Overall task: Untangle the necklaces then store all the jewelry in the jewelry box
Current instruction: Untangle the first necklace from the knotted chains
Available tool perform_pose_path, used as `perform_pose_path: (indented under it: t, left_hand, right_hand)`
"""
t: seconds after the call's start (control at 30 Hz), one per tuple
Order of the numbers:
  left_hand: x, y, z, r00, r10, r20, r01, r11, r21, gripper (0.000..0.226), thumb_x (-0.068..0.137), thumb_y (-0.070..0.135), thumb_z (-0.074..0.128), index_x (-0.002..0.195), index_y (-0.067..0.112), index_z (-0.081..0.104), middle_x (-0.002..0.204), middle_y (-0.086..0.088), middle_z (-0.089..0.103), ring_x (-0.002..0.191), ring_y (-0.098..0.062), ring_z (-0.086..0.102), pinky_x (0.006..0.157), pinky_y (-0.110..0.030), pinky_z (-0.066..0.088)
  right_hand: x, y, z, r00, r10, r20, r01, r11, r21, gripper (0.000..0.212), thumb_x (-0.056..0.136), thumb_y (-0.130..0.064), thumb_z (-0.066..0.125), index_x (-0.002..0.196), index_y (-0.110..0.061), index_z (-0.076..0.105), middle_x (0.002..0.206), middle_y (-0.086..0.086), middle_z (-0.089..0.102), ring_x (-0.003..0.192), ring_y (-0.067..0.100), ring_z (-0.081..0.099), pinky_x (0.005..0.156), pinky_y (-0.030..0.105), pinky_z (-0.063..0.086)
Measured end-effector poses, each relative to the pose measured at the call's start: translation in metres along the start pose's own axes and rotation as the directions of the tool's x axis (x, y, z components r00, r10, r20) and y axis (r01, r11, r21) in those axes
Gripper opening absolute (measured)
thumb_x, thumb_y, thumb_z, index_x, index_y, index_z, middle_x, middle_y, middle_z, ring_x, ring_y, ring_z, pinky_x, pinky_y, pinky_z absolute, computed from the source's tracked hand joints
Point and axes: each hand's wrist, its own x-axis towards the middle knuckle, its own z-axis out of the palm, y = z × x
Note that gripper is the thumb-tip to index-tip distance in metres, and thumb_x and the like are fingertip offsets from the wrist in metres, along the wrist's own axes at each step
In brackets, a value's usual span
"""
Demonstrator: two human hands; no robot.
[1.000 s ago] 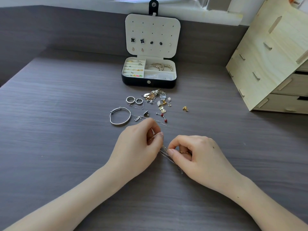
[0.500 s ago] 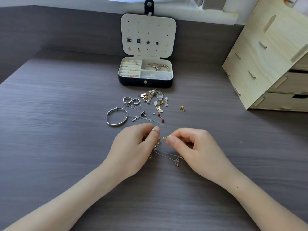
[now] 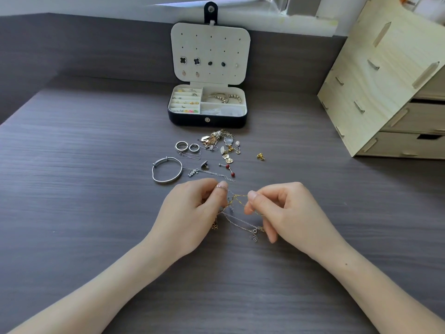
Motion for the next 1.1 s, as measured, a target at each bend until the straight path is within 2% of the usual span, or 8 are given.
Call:
perform_pose_path:
  t: [0.1,0.23,0.43,0.57,0.7,0.87,1.0,1.1]
  left_hand:
    - [-0.0003,0.0007,-0.0004,1.000,-0.005,-0.020,0.004,1.000,-0.018,0.045,0.086,0.047,0.032,0.063,0.016,0.056,0.049,0.016,0.051,0.052,-0.006,0.044,0.053,-0.021,0.031]
    - [-0.0007,0.0009,0.0007,0.999,-0.027,-0.018,0.026,0.999,-0.024,0.046,0.086,0.050,0.031,0.061,0.019,0.054,0.047,0.012,0.044,0.051,-0.008,0.040,0.053,-0.024,0.028]
    - [0.0006,0.0015,0.0015,0.995,-0.096,-0.009,0.095,0.991,-0.096,0.049,0.084,0.052,0.032,0.057,0.019,0.058,0.047,0.009,0.044,0.051,-0.010,0.040,0.056,-0.029,0.030]
    - [0.0007,0.0039,0.0008,0.993,-0.117,0.033,0.120,0.984,-0.128,0.048,0.083,0.049,0.033,0.062,0.018,0.064,0.048,0.010,0.051,0.051,-0.007,0.043,0.057,-0.029,0.033]
    - [0.0009,0.0051,0.0011,0.988,-0.140,0.058,0.145,0.984,-0.105,0.048,0.080,0.051,0.033,0.068,0.022,0.069,0.051,0.011,0.052,0.052,-0.005,0.043,0.057,-0.028,0.033]
    - [0.0018,0.0056,-0.0002,0.982,-0.173,0.078,0.183,0.972,-0.145,0.050,0.080,0.052,0.033,0.070,0.022,0.071,0.053,0.012,0.054,0.056,-0.007,0.045,0.067,-0.033,0.039]
    - [0.0035,0.0045,-0.0004,0.982,-0.168,0.091,0.180,0.973,-0.146,0.045,0.079,0.053,0.034,0.067,0.023,0.065,0.056,0.010,0.053,0.058,-0.010,0.044,0.069,-0.036,0.039]
    - [0.0047,0.0026,0.0006,0.980,-0.173,0.102,0.187,0.969,-0.159,0.042,0.079,0.053,0.034,0.066,0.028,0.066,0.058,0.010,0.055,0.061,-0.011,0.046,0.069,-0.035,0.039]
  right_hand:
    - [0.0006,0.0000,0.0014,0.999,-0.003,-0.035,0.000,0.997,-0.082,0.039,0.092,-0.023,0.055,0.055,-0.016,0.062,0.030,-0.008,0.035,0.032,0.009,0.030,0.041,0.014,0.024]
    - [-0.0003,0.0010,0.0021,0.999,-0.017,-0.051,0.009,0.987,-0.161,0.040,0.091,-0.022,0.055,0.053,-0.014,0.061,0.030,-0.009,0.035,0.034,0.009,0.035,0.042,0.014,0.027]
    - [-0.0007,0.0085,0.0032,0.993,-0.102,-0.059,0.084,0.966,-0.246,0.037,0.085,-0.029,0.057,0.057,-0.006,0.059,0.046,0.008,0.041,0.041,0.011,0.033,0.046,0.026,0.029]
    - [-0.0034,0.0057,0.0028,0.994,-0.105,0.017,0.106,0.975,-0.197,0.026,0.087,-0.026,0.062,0.063,-0.017,0.066,0.036,-0.003,0.049,0.037,0.008,0.041,0.048,0.020,0.032]
    - [-0.0051,0.0056,0.0020,0.984,-0.164,0.064,0.172,0.972,-0.158,0.021,0.089,-0.029,0.060,0.070,-0.023,0.067,0.042,-0.001,0.058,0.041,0.007,0.047,0.050,0.014,0.032]
    - [-0.0063,0.0078,-0.0020,0.962,-0.270,0.050,0.271,0.903,-0.334,0.020,0.079,-0.043,0.055,0.068,-0.031,0.066,0.058,-0.007,0.062,0.054,0.009,0.051,0.052,0.014,0.030]
    - [-0.0064,0.0071,-0.0013,0.932,-0.353,0.077,0.354,0.851,-0.387,0.028,0.081,-0.050,0.048,0.070,-0.034,0.068,0.068,-0.018,0.063,0.066,0.008,0.057,0.060,0.026,0.044]
    - [-0.0032,0.0093,0.0001,0.912,-0.408,-0.035,0.354,0.829,-0.433,0.029,0.083,-0.047,0.048,0.068,-0.031,0.068,0.068,-0.017,0.064,0.063,0.008,0.054,0.060,0.032,0.046]
